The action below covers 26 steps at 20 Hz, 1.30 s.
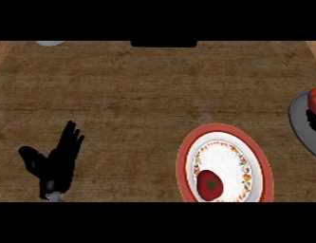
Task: Pick the bell pepper from the plate and place it in the pan
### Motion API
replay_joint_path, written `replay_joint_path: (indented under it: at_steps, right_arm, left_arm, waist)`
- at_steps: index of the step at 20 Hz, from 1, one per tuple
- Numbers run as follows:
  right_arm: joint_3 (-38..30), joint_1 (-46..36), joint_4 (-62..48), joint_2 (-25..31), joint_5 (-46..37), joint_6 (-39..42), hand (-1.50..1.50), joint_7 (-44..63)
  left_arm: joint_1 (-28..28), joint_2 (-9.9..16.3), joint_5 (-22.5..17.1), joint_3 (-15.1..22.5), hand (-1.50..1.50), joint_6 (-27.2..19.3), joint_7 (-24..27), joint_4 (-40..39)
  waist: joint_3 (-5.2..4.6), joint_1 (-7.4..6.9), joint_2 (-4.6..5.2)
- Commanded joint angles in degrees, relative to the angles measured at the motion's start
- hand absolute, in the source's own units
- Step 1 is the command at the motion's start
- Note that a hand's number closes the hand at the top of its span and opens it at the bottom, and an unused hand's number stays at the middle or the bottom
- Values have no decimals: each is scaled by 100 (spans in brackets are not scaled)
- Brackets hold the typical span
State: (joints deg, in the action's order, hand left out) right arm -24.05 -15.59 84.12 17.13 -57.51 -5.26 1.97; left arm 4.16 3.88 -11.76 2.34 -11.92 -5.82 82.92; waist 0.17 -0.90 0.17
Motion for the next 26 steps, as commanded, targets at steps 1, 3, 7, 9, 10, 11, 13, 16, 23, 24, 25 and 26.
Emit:
replay_joint_path:
  at_steps: [1,3,7,9,10,11,13,16,23,24,25,26]
  right_arm:
    - [-616,-956,-1819,682,481,-443,150,-698]
    - [-754,-1159,-2746,835,576,-726,150,-1103]
    - [-845,-1664,-4369,1089,514,-1433,150,-1802]
    - [-779,-1458,-4279,1383,-246,-1993,150,-1105]
    - [-667,-1424,-4737,1501,-325,-1475,-150,-988]
    - [-762,-1589,-5173,1572,-65,-1232,-150,-1309]
    - [-727,-2006,-5659,1682,-35,-873,-150,-1278]
    - [-866,-2258,-6198,1746,42,-1411,-150,-1759]
    - [-1926,-2477,-6362,1641,1504,-818,-150,-3313]
    - [-2057,-2722,-6392,1668,1701,-502,-150,-3327]
    - [-2192,-2825,-6477,1672,1848,-406,-150,-3317]
    - [-2353,-2697,-6568,1787,2043,-129,-150,-3566]
  left_arm:
    - [-212,-102,103,110,0,-129,-210,-91]
    - [-70,-86,41,35,0,35,101,-245]
    - [-203,1,56,56,0,11,-236,-35]
    - [-152,-182,83,153,0,-73,-142,-42]
    - [-70,-148,134,263,0,-94,-343,185]
    - [-184,-97,35,131,0,24,-216,1]
    - [-282,-143,140,202,0,-56,-217,-10]
    - [-326,62,-80,-52,0,250,-54,-171]
    - [-193,-50,32,50,0,39,-188,-34]
    - [-257,3,0,20,0,112,-185,-58]
    - [-204,-84,62,88,0,6,-192,0]
    - [-342,-42,136,24,0,-86,-193,-80]
  waist:
    - [-4,-52,37]
    - [-2,-107,57]
    - [3,-138,66]
    - [2,-193,109]
    - [6,-237,107]
    - [12,-266,137]
    - [15,-307,141]
    - [16,-291,139]
    - [36,-173,105]
    - [34,-192,104]
    - [37,-241,113]
    - [36,-142,114]
